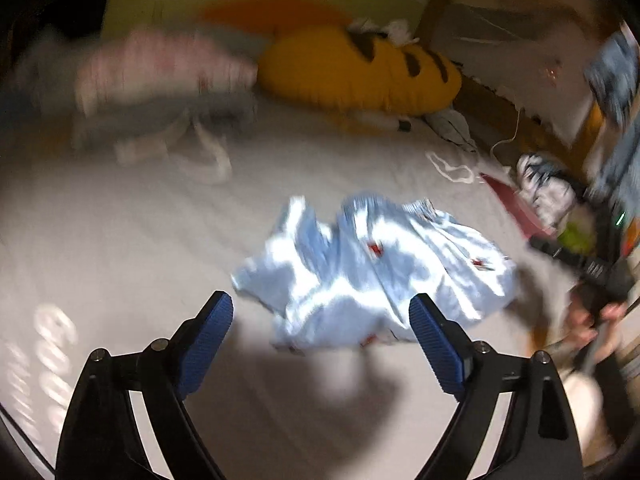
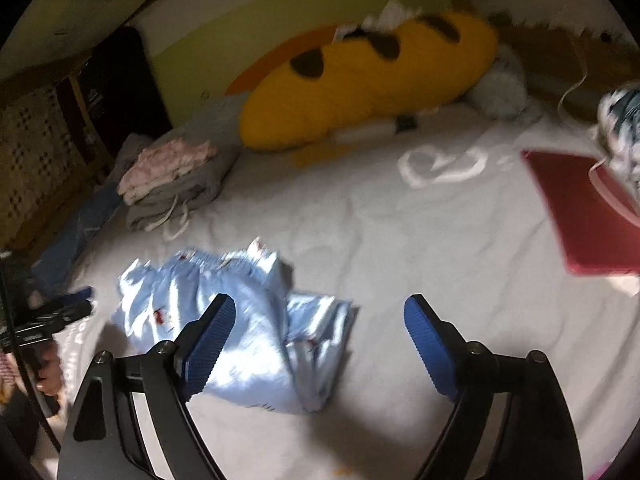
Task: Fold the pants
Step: 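Grasp the bundled blue satin pants with both tools and lift them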
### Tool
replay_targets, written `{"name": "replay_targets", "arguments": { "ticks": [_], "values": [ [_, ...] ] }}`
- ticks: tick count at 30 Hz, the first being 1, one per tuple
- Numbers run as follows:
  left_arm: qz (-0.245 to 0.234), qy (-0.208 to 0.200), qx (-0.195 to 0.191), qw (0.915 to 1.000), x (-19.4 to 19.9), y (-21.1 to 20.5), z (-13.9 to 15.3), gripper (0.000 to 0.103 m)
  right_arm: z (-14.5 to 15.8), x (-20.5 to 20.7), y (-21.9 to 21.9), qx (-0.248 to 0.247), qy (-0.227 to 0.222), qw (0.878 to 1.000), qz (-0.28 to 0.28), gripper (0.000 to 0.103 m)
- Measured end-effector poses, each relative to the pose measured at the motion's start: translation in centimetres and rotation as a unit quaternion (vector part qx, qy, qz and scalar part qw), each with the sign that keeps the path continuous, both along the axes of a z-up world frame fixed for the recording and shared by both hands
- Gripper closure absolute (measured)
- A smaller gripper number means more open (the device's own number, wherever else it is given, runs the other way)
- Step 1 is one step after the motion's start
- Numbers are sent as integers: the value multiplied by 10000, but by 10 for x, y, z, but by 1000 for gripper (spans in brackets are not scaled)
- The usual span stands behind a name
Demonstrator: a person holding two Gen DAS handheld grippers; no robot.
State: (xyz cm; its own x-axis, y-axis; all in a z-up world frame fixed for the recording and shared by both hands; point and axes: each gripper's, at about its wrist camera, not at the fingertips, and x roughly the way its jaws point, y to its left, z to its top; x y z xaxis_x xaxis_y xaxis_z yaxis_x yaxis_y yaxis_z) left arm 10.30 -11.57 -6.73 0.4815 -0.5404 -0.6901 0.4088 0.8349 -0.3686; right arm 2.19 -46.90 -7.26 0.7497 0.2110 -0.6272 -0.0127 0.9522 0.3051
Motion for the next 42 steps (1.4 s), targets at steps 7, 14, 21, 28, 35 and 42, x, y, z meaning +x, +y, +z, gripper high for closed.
{"name": "replay_targets", "arguments": {
  "ticks": [7,14,21,28,35,42],
  "values": [
    [-171,1439,-1414,9793,18,17,-37,22,-41,14,-20,1719,1053,9791,266,15],
    [-23,1623,-1721,9716,30,19,-47,22,-56,17,-31,2095,1219,9702,-2,15],
    [-92,1567,-1892,9693,49,7,-54,19,-66,36,-19,2103,1387,9675,237,13],
    [-201,1342,-2166,9668,59,1,-58,28,-73,49,-2,2463,1367,9569,701,14],
    [-396,1207,-2687,9548,67,-12,-64,33,-83,62,9,2890,1441,9414,970,44],
    [-19,883,-2303,9691,55,-9,-62,93,-82,66,35,2204,1361,9629,762,94]
  ]
}}
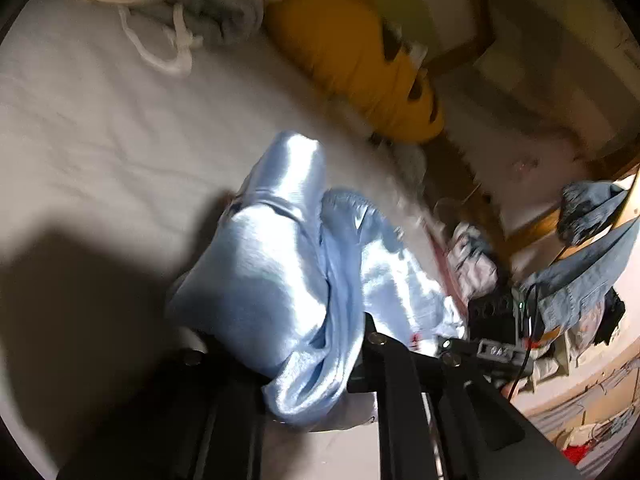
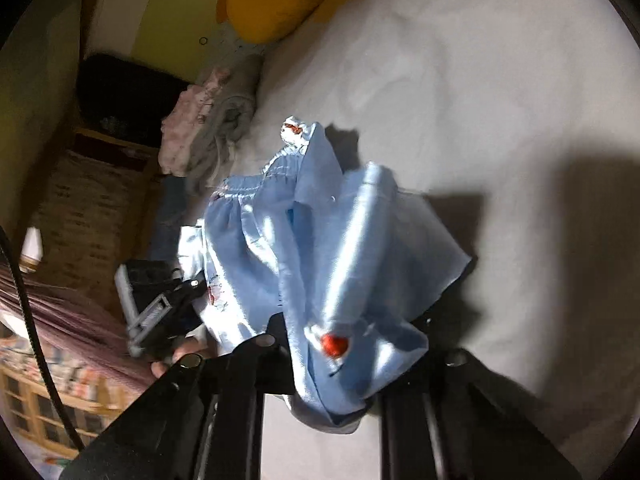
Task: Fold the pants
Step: 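Grasp the bundled blue satin pants with both tools and lift them, then carry the lifted pants with both tools toward the folded clothes stack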
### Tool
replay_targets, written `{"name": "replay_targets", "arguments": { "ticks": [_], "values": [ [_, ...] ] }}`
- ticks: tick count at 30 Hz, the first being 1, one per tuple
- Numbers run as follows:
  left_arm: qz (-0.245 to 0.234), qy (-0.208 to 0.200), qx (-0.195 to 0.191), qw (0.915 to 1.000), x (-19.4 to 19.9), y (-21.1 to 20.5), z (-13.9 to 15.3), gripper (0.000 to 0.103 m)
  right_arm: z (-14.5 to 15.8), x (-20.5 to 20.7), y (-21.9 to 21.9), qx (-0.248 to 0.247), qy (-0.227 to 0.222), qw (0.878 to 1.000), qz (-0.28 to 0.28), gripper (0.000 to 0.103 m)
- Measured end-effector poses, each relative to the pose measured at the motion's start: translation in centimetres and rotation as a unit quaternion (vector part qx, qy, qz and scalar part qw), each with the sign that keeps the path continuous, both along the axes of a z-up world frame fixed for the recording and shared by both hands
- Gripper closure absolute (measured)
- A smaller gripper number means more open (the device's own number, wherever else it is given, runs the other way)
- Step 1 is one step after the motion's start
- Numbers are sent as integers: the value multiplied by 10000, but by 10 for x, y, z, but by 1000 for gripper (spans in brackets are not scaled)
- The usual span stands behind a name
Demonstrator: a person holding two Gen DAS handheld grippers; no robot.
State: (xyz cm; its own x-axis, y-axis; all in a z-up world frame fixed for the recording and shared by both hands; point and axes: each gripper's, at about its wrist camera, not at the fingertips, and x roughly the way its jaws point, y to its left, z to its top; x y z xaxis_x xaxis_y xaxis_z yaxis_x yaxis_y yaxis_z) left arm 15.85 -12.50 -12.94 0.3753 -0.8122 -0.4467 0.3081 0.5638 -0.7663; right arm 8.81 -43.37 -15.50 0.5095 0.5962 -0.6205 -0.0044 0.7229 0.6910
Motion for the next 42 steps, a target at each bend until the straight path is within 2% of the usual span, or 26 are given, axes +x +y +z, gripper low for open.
{"name": "replay_targets", "arguments": {
  "ticks": [1,3,6,11,15,18,23,27,29,34,36,38,40,42],
  "values": [
    [38,-207,44,9998,-4,1,6,94,7,-2,3,-193,-181,9996,-7,94],
    [24,-673,467,9966,-14,-4,21,94,26,-10,14,-671,-699,9953,17,95],
    [39,-1237,1051,9867,-30,-14,38,94,43,-20,23,-1104,-1152,9872,48,95],
    [269,-1688,1282,9769,-48,-9,63,94,69,-35,34,-1458,-1730,9741,23,95],
    [395,-2345,1536,9591,-64,-7,100,94,95,-45,47,-1683,-2181,9613,85,95],
    [541,-2637,1493,9514,-69,6,124,94,114,-48,59,-1760,-2435,9536,171,95],
    [887,-3392,1877,9175,-68,24,166,94,158,-30,94,-1701,-2911,9411,274,95],
    [1175,-3734,2166,8943,-50,46,199,94,197,-6,132,-1701,-3313,9274,356,95],
    [1379,-3787,2262,8868,-36,55,214,94,220,11,153,-1708,-3467,9213,436,95],
    [1833,-3584,2173,8892,21,91,248,94,269,62,209,-1762,-3768,9078,530,95],
    [1840,-3590,2092,8908,50,104,255,94,278,86,230,-1811,-3853,9036,481,95],
    [2022,-3529,2106,8889,79,113,253,94,280,108,245,-1791,-3875,9034,415,95],
    [2052,-3507,1936,8930,107,124,244,94,278,131,261,-1824,-3871,9031,369,95],
    [2137,-3558,1982,8880,131,133,232,94,272,157,271,-1926,-3850,9024,213,95]
  ]
}}
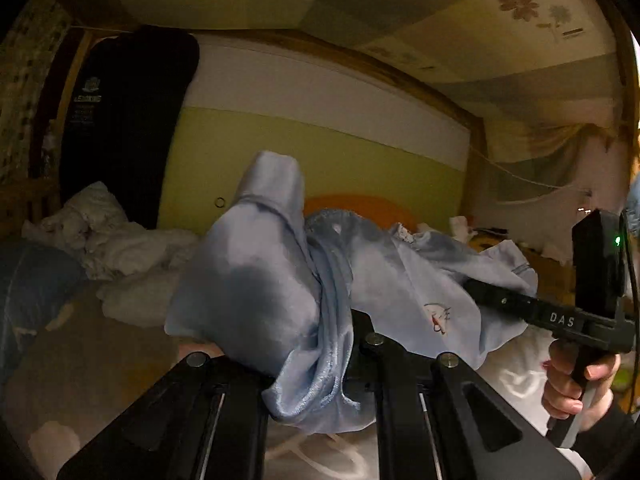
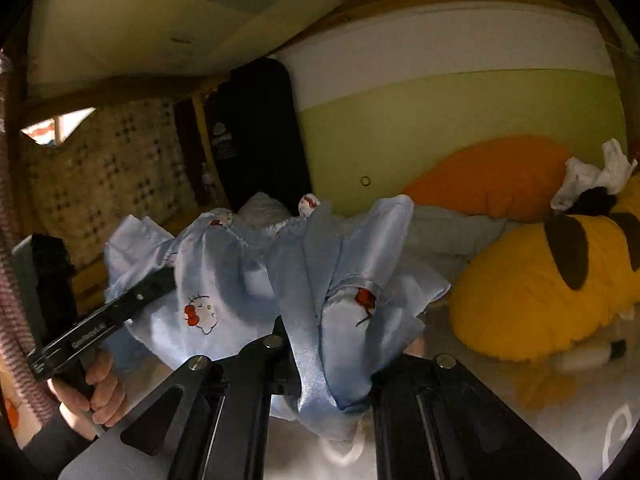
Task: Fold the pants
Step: 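Carry the lifted pants with both tools toward the folded clothes stack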
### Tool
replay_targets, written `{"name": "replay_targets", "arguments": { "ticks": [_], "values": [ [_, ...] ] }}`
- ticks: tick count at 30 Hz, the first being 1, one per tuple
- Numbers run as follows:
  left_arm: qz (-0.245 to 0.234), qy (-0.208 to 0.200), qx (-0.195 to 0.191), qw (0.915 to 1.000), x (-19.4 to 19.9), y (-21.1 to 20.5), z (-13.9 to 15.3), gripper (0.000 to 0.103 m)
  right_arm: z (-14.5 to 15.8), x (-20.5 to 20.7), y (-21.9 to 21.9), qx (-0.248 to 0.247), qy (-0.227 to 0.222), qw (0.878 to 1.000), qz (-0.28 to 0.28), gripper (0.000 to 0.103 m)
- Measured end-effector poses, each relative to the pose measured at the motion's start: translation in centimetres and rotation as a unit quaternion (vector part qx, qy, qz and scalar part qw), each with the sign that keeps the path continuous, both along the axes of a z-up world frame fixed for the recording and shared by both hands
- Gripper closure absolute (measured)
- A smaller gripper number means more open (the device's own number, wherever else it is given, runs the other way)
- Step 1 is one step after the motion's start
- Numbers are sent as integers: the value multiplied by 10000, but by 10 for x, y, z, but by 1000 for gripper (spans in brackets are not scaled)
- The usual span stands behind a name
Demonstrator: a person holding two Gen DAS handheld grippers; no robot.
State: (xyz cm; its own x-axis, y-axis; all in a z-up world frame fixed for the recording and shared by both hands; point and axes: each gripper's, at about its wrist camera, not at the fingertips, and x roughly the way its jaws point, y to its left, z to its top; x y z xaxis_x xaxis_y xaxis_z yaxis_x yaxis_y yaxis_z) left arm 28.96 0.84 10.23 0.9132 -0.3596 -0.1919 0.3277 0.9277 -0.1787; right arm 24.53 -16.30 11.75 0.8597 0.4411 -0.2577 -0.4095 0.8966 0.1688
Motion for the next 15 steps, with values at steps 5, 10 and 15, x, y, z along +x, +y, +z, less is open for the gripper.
{"name": "replay_targets", "arguments": {
  "ticks": [5,10,15],
  "values": [
    [412,349,369,9979,53,14,-25,94,-21,56,30,-18,-33,9995,-305,95],
    [569,320,735,9952,83,10,-45,94,-48,104,49,135,-73,9982,-578,95],
    [666,479,719,9940,109,13,-74,94,-85,145,53,291,87,9978,-593,95]
  ]
}}
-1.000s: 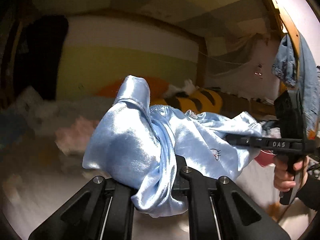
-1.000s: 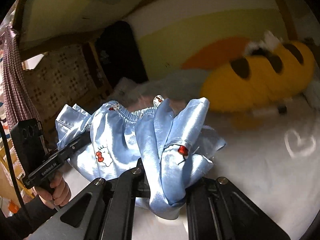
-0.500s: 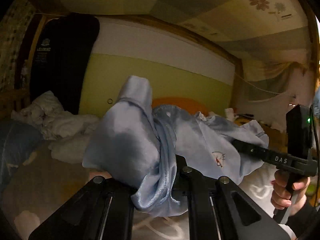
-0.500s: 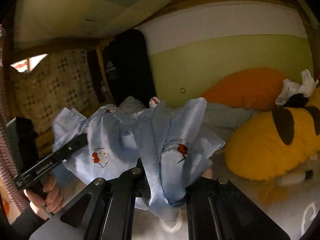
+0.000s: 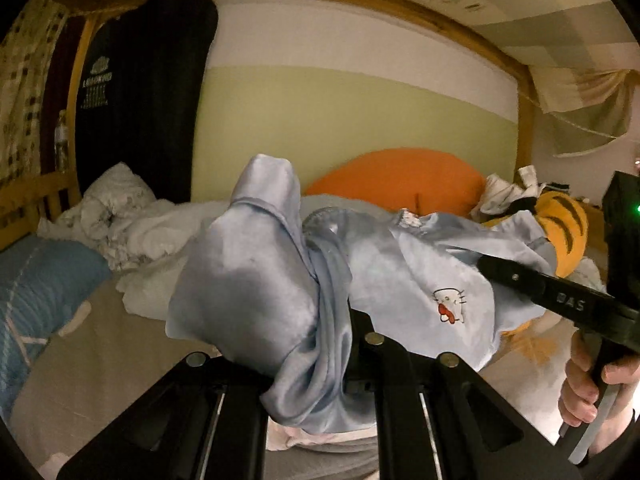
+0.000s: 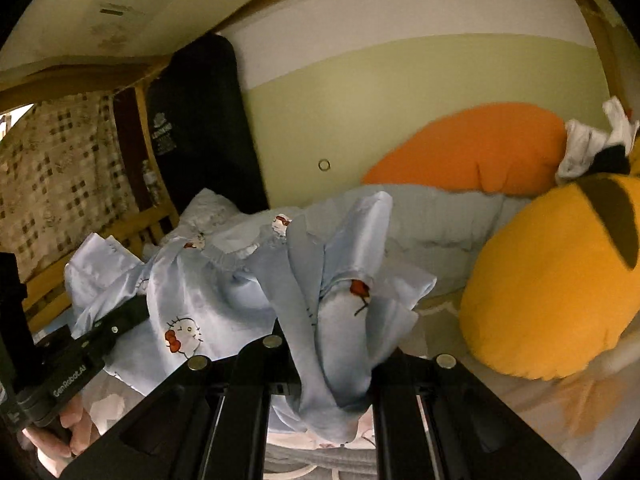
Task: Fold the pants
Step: 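Carry the lifted pants with both tools toward the folded clothes stack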
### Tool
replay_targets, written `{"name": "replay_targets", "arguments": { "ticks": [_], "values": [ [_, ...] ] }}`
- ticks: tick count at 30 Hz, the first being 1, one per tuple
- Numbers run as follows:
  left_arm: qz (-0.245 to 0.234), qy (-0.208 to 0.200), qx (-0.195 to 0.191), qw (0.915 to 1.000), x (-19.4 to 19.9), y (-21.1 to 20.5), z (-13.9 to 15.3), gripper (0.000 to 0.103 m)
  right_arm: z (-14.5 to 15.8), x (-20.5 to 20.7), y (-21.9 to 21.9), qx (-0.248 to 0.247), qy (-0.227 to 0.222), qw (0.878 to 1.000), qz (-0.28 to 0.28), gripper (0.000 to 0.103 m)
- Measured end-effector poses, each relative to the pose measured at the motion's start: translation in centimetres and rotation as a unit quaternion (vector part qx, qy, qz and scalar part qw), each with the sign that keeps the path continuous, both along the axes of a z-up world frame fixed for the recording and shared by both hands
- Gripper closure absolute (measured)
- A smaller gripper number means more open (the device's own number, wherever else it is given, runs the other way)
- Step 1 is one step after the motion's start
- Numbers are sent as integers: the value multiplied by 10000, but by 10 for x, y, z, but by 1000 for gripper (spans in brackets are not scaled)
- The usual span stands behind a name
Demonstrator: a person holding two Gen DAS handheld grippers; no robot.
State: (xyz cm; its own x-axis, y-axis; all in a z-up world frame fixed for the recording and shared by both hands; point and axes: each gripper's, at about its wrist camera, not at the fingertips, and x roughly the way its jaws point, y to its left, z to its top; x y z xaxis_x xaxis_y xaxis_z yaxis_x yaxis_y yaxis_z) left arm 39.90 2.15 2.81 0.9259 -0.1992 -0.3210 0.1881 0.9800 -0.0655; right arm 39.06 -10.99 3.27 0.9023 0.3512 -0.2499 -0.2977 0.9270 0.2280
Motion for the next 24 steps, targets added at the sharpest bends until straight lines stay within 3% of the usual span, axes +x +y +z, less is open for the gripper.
{"name": "replay_targets", "arguments": {
  "ticks": [5,8,13,16,24],
  "values": [
    [65,125,-116,9998,10,1,-25,93,-37,35,4,-58,332,9992,214,95],
    [54,256,9,9997,14,-1,-33,91,-46,43,-2,120,513,9981,327,95],
    [-85,223,-302,9993,4,6,-21,91,-34,32,-6,180,490,9980,370,95],
    [-82,82,-291,9995,-3,7,-9,91,-19,14,-5,114,409,9985,348,95],
    [92,234,-190,9995,7,3,-15,90,-20,14,-5,-106,970,9951,159,95]
  ]
}}
